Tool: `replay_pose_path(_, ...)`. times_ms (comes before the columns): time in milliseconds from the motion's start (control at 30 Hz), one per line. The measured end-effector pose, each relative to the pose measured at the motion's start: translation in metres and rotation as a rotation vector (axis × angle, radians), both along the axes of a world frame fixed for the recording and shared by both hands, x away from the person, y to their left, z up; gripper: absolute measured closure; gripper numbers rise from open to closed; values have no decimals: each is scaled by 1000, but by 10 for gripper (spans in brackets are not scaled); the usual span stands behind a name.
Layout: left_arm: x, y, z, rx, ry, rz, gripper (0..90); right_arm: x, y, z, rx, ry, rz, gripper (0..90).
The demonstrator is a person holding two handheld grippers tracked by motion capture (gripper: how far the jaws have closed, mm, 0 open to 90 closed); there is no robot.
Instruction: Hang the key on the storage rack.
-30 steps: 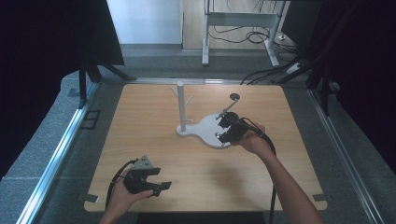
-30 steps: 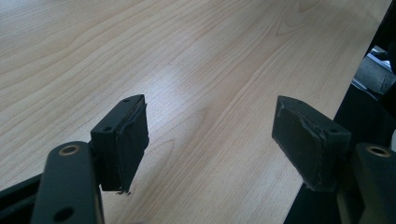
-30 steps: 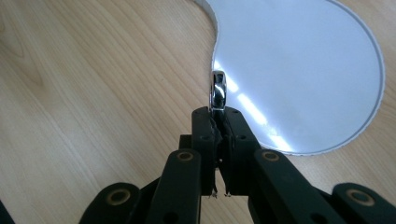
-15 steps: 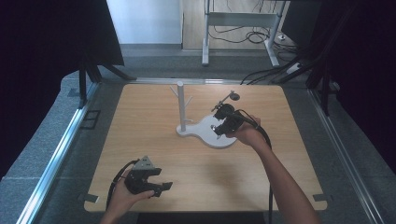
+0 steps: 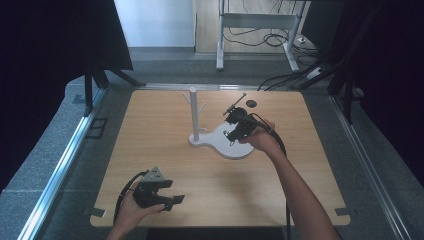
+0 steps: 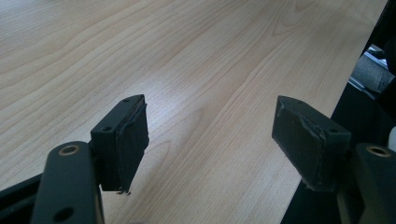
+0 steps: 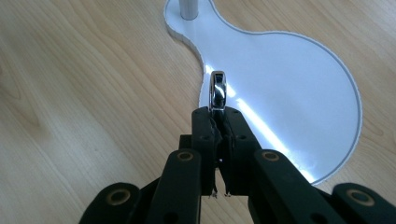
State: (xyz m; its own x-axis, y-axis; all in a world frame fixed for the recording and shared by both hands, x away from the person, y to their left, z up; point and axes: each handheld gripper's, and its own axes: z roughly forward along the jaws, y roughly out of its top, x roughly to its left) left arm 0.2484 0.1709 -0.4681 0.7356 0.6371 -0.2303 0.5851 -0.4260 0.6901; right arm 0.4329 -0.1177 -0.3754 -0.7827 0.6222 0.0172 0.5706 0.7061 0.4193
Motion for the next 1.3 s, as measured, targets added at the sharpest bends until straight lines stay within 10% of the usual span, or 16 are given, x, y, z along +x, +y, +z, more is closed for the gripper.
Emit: replay_pose_path(1300,-1,1,1,-4,1,-2,274,41,21,9,-30,-16,-57,852)
